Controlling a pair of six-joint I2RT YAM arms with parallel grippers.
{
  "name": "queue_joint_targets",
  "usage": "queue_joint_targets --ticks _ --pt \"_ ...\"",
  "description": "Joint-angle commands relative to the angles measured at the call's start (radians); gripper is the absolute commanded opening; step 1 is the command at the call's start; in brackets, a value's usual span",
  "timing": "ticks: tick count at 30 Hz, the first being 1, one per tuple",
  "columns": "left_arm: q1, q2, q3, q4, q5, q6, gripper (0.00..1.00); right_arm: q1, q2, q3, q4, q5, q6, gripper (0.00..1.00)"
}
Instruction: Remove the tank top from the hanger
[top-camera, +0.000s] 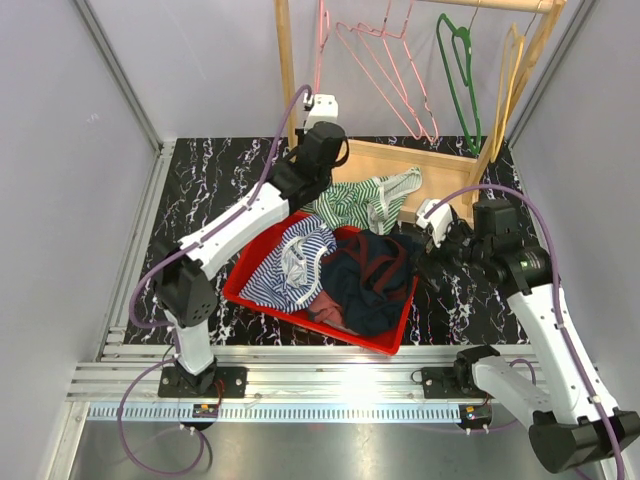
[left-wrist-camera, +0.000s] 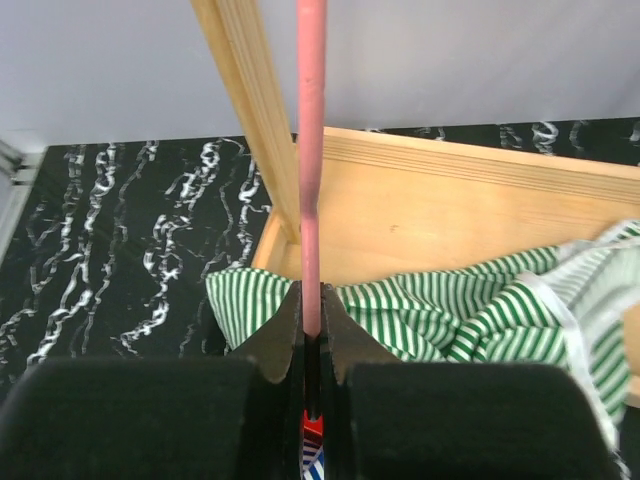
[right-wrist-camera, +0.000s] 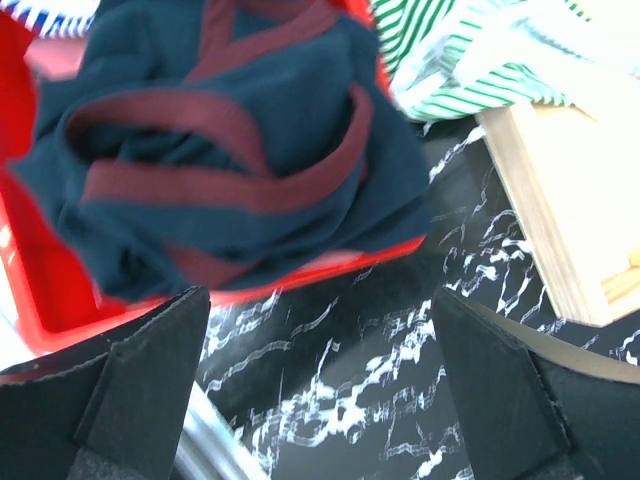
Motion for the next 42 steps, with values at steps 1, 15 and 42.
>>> queue_joint_targets --ticks 1,15,42 --pt "0.009 -0.059 -0.045 0.045 0.109 -0.058 0.00 -0.005 -0.040 0.075 -0.166 -0.013 -0.115 1.00" --pt "0.072 -0.215 -0.145 -0.032 0.488 0.030 0.00 -0.005 -0.114 0.133 -0.276 -0.050 -0.100 1.00" --pt "0.265 0.144 0.494 -0.324 0.970 0.149 0.00 -0.005 -0.121 0.056 -0.196 -0.139 -0.075 1.00"
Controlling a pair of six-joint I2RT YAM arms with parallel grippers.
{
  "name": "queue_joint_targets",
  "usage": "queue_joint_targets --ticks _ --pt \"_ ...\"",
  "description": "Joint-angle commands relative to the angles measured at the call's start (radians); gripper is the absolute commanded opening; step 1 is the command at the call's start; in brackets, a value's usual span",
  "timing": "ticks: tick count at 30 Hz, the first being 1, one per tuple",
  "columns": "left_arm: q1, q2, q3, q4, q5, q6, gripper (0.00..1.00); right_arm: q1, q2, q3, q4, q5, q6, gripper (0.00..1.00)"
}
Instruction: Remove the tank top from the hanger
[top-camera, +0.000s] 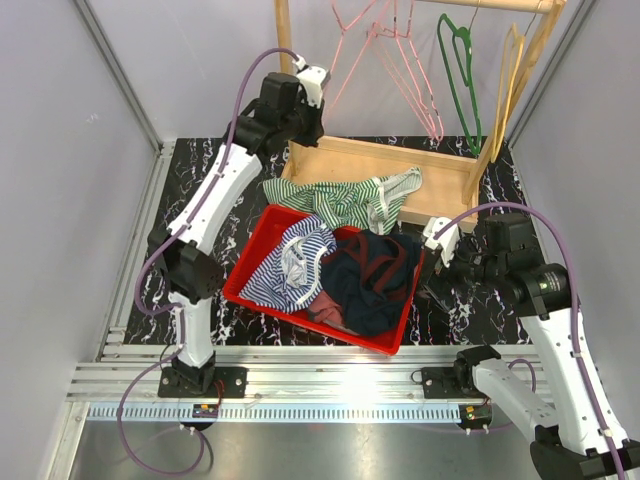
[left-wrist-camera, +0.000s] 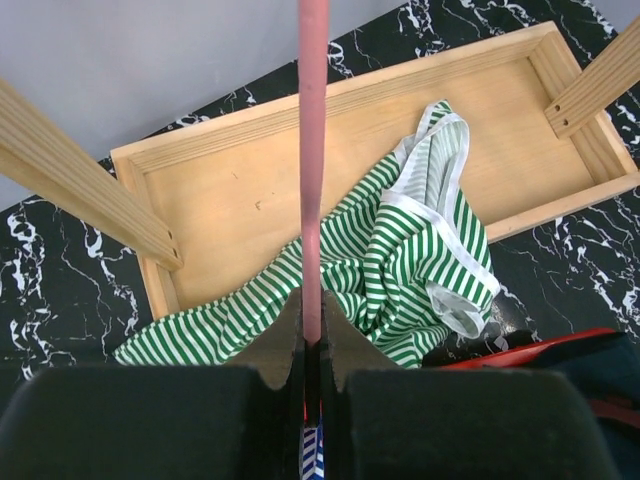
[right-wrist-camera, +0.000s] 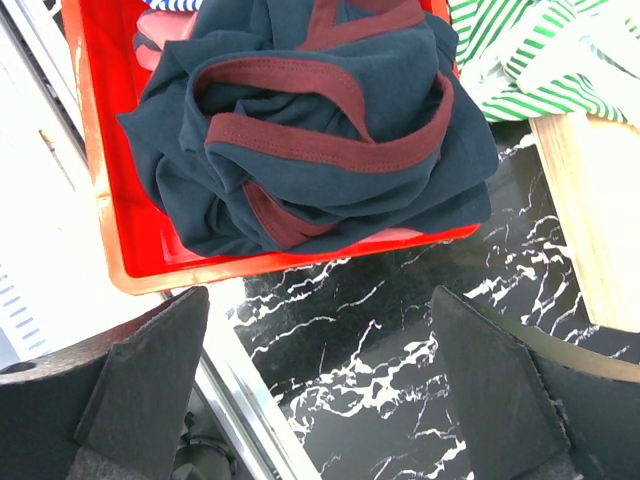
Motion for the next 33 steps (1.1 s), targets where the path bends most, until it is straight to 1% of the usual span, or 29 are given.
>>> queue_joint_targets --ticks 1,4,13,20,25,29,33 --pt "0.054 0.023 0.100 0.054 0.150 -0.012 0.00 -0.004 -0.007 -0.010 0.041 -0.047 0.012 1.00" --pt "0.079 0.069 0.161 0.069 0.222 -0.036 0.00 -0.003 -0.006 -0.018 0.047 -0.055 0.013 1.00" --pt "0.108 0.164 0.281 0.129 0.308 -0.146 0.00 -0.004 -0.001 -0.032 0.060 -0.078 0.019 1.00" --pt "0.117 0.194 0.290 0.136 0.340 -0.197 0.00 -0.004 -0.001 -0.044 0.070 -0.089 0.024 1.00" --pt "0.120 0.210 0.300 0.109 0.371 -0.215 0.00 -0.004 -0.003 -0.049 0.073 -0.099 0.024 1.00" --pt "0.123 0.215 0.300 0.095 0.378 -0.218 0.00 -0.004 -0.004 -0.053 0.073 -0.105 0.024 1.00" --pt "0.125 0.211 0.313 0.109 0.374 -0.252 0.00 -0.004 -0.004 -0.055 0.073 -0.112 0.024 1.00"
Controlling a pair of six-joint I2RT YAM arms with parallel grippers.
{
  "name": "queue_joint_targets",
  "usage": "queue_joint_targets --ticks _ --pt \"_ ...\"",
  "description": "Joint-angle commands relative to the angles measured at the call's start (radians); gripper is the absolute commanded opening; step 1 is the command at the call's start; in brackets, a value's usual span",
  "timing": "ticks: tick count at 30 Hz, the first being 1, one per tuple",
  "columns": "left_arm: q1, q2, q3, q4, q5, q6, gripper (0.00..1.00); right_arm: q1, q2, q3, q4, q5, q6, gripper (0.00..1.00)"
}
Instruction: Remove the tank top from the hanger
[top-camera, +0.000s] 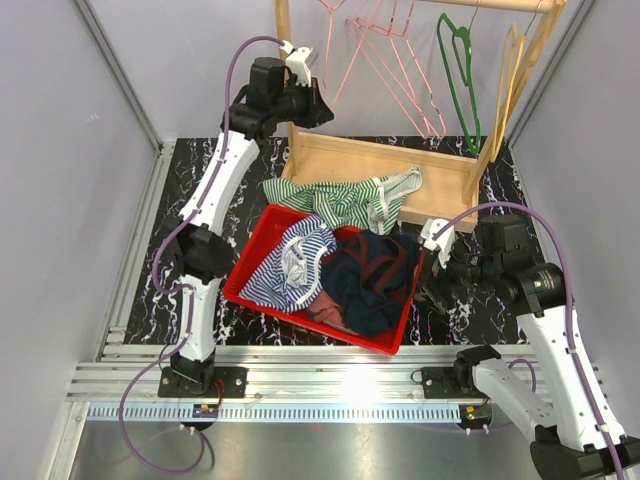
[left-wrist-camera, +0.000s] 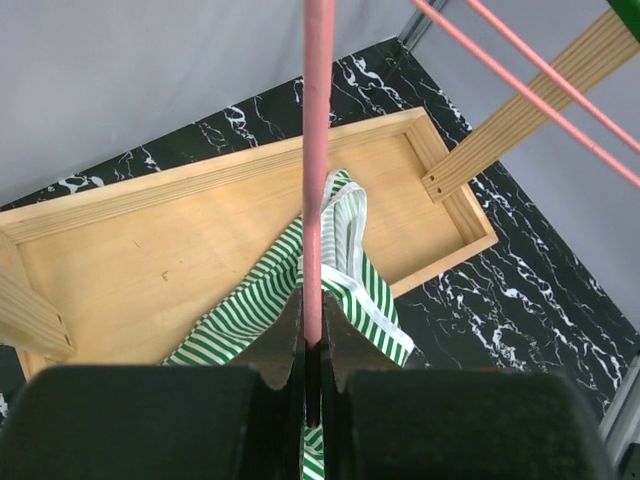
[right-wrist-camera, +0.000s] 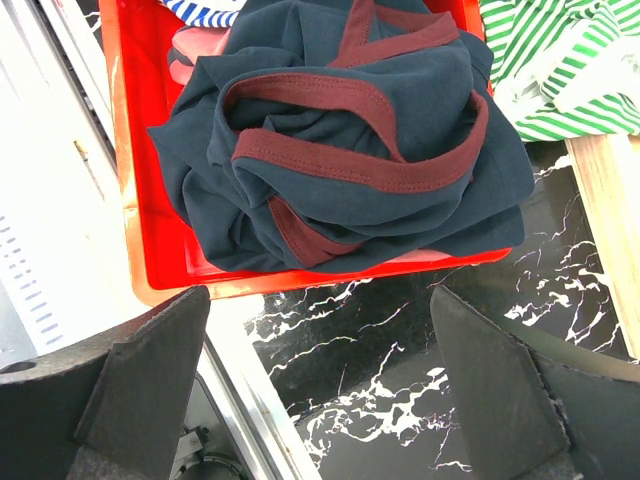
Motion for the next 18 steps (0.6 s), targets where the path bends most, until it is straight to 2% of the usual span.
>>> queue_joint_targets --ticks 1,8,18 --pt "0.011 -0.002 0.059 0.064 0.035 -0.072 0.00 -0.004 -0.005 -0.007 0.033 -0.037 0.011 1.00" --pt "0.010 0.026 0.080 0.167 0.091 -0.215 0.00 -0.004 -0.008 -0.007 0.034 -0.045 0.011 1.00" --pt "0.004 0.067 0.076 0.153 0.122 -0.240 0.00 -0.004 -0.012 -0.016 0.037 -0.050 0.011 1.00"
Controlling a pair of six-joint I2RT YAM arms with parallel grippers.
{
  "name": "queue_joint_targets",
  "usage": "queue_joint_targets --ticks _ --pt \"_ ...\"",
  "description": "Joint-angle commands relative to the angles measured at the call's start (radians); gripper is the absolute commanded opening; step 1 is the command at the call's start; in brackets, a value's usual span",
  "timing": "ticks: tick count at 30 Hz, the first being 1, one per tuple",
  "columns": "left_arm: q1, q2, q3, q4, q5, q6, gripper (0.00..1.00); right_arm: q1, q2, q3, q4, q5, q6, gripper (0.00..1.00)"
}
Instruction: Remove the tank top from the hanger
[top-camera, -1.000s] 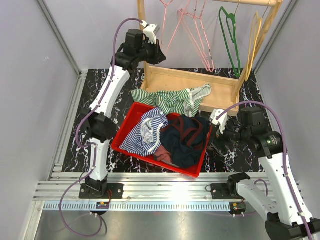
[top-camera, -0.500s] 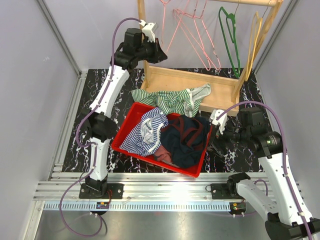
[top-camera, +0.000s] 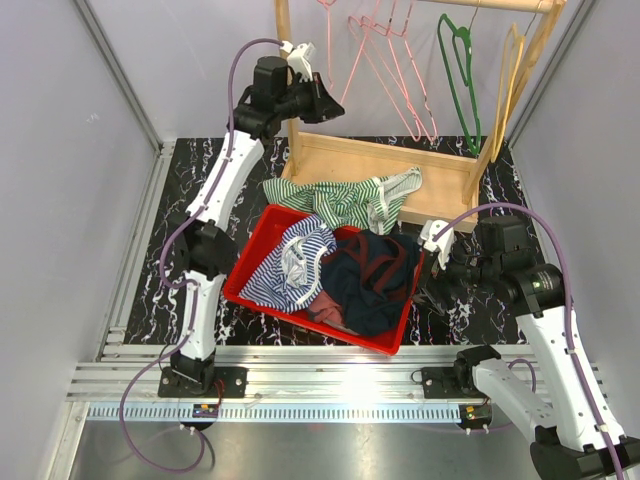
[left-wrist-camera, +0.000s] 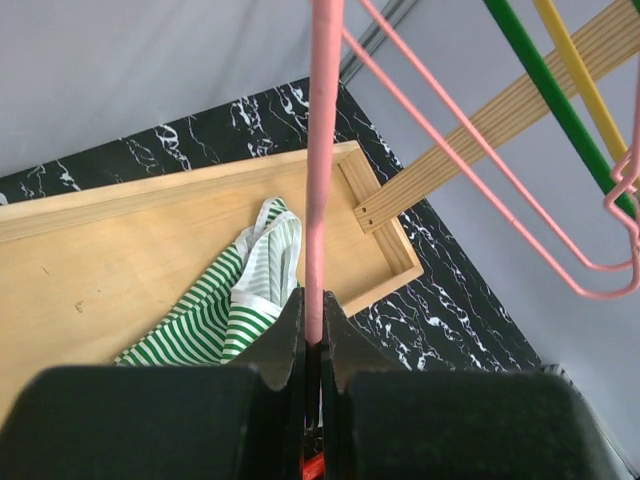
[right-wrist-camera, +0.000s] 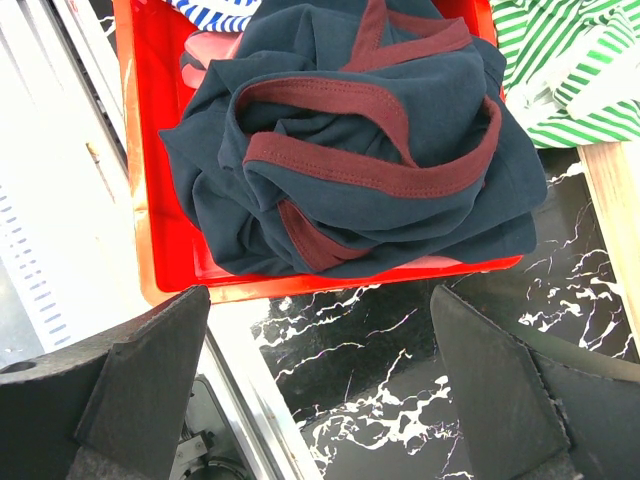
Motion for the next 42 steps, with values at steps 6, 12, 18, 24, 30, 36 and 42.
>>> queue_joint_targets --ticks 6,12,18,24,30,36,42 --pt "-0.007 0.004 0.019 0.005 0.040 -0.011 0.00 -0.004 -0.008 -0.005 0.031 -0.026 0.011 1.00" --pt "-0.009 -0.029 -0.016 -0.009 0.015 0.012 0.16 -0.006 -0.011 -0.007 0.032 -0.029 0.011 1.00" --pt "-0.007 -0.089 -0.076 -0.024 -0.031 0.040 0.40 -0.006 -0.019 -0.011 0.029 -0.029 0.009 1.00" --pt "-0.004 -0.192 -0.142 -0.008 -0.080 0.056 0.85 -0.009 -0.027 -0.011 0.026 -0.017 0.006 1.00" --pt "-0.001 -0.389 -0.363 0.034 -0.216 0.128 0.99 -0.009 -0.031 0.007 0.026 0.058 0.012 0.99" --pt "0.000 -0.552 -0.622 0.081 -0.272 0.208 0.99 -0.010 -0.019 0.023 0.060 0.203 0.047 1.00" --pt "0.002 -0.748 -0.849 0.155 -0.339 0.245 0.99 -0.012 0.010 0.000 0.152 0.401 0.089 1.00"
